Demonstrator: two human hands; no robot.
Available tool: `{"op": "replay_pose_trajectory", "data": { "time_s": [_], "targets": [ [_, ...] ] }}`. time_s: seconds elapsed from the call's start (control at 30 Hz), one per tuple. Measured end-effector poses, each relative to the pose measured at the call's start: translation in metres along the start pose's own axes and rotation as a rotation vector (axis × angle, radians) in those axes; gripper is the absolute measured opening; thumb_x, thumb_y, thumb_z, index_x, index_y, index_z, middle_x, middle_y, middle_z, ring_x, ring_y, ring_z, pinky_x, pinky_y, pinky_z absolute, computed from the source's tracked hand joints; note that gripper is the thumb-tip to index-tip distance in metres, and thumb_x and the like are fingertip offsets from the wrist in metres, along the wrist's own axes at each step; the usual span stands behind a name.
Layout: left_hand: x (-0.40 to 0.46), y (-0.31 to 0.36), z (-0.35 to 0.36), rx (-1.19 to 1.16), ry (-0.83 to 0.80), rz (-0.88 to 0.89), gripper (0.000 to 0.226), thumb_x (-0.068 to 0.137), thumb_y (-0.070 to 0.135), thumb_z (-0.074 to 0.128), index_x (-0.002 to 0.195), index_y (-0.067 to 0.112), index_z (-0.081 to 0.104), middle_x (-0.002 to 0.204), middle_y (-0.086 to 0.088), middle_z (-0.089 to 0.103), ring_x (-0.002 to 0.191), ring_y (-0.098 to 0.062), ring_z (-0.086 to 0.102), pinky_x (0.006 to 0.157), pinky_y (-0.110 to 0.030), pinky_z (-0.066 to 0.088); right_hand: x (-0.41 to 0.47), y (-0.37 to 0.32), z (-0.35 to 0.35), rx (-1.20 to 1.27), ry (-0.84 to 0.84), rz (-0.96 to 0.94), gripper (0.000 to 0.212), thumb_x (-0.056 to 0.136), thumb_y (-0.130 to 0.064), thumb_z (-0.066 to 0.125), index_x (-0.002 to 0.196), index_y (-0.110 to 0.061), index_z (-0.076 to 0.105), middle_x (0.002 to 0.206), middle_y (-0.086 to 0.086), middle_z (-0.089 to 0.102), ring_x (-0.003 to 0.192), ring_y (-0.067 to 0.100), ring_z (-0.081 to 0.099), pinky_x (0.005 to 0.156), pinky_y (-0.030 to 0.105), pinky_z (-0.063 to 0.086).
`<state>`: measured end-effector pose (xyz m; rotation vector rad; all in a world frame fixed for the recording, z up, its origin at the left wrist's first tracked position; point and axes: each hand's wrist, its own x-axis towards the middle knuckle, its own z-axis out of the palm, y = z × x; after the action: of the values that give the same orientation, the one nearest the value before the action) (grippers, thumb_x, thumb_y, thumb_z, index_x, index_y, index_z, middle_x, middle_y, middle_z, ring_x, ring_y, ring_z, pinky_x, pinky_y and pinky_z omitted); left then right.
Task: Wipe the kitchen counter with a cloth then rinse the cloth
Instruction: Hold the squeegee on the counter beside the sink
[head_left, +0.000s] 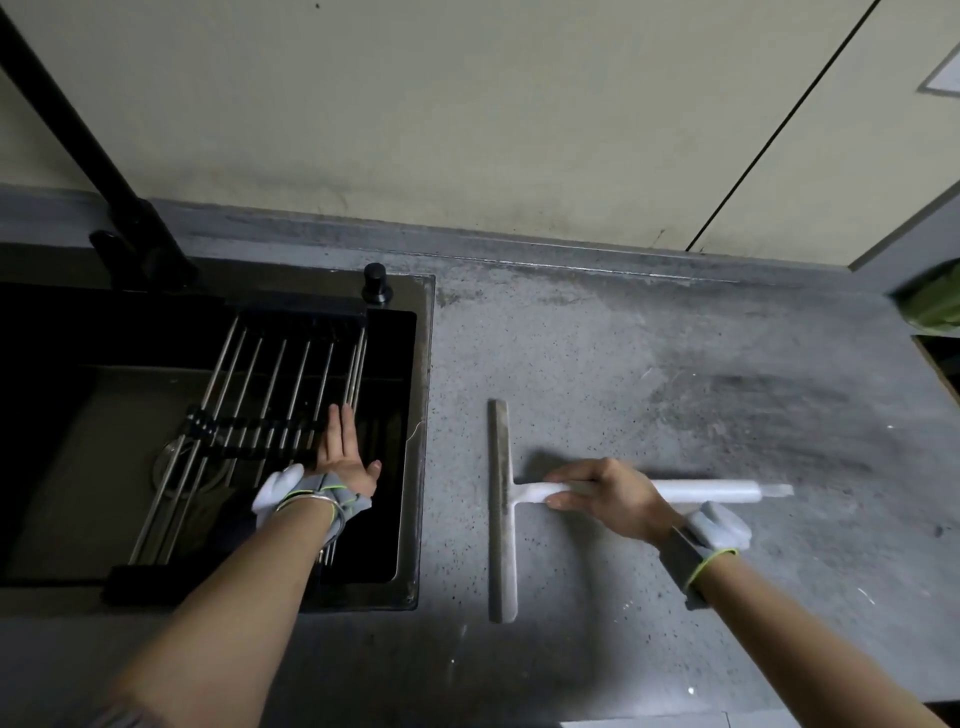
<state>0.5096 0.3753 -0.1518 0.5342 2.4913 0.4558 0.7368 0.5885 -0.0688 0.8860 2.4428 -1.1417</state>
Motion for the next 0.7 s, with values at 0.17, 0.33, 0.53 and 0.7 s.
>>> {"op": "replay_pose_trajectory", "data": {
  "time_s": [0.17,0.33,0.53,0.7],
  "targets": [
    [0.006,-0.004,0.004,-0.012,-0.017,0.000,0.087,0.095,0.022,0.051,0.149,0.021,-0.018,0.156,0.005,-0.025,0.146,-0.032,0.008,0.116,-0.037,0.017,0.013,-0.029,0.015,-0.021,-0.052,-0.051,0.031,0.080,-0.037,0.071,0.110,-0.033,0.068,0.113,-0.014,0.067,0.097,0.002,0.061,0.088,0.020,0.045],
    [0.007,-0.006,0.006,-0.013,0.015,0.034,0.089,0.094,0.022,0.053,0.149,0.018,-0.016,0.156,0.003,-0.024,0.146,-0.026,0.011,0.115,-0.035,0.019,0.019,-0.047,0.027,-0.047,-0.051,-0.091,0.033,0.079,-0.035,0.071,0.112,-0.031,0.067,0.115,-0.013,0.067,0.100,0.004,0.062,0.092,0.022,0.047],
    [0.006,-0.005,0.006,-0.035,-0.001,0.026,0.087,0.095,0.021,0.053,0.149,0.022,-0.016,0.156,0.005,-0.023,0.145,-0.033,0.011,0.112,-0.035,0.024,-0.001,-0.024,0.009,0.049,0.028,-0.038,0.034,0.076,-0.041,0.072,0.109,-0.035,0.068,0.115,-0.018,0.065,0.091,-0.005,0.058,0.081,0.016,0.044],
    [0.010,-0.006,0.004,0.014,-0.048,0.009,0.087,0.096,0.026,0.050,0.148,0.022,-0.020,0.155,0.005,-0.027,0.145,-0.033,0.010,0.111,-0.037,0.025,-0.027,0.020,-0.019,0.030,0.116,0.061,0.032,0.076,-0.042,0.070,0.107,-0.035,0.068,0.107,-0.016,0.067,0.076,0.001,0.064,0.067,0.022,0.052]
  ]
}}
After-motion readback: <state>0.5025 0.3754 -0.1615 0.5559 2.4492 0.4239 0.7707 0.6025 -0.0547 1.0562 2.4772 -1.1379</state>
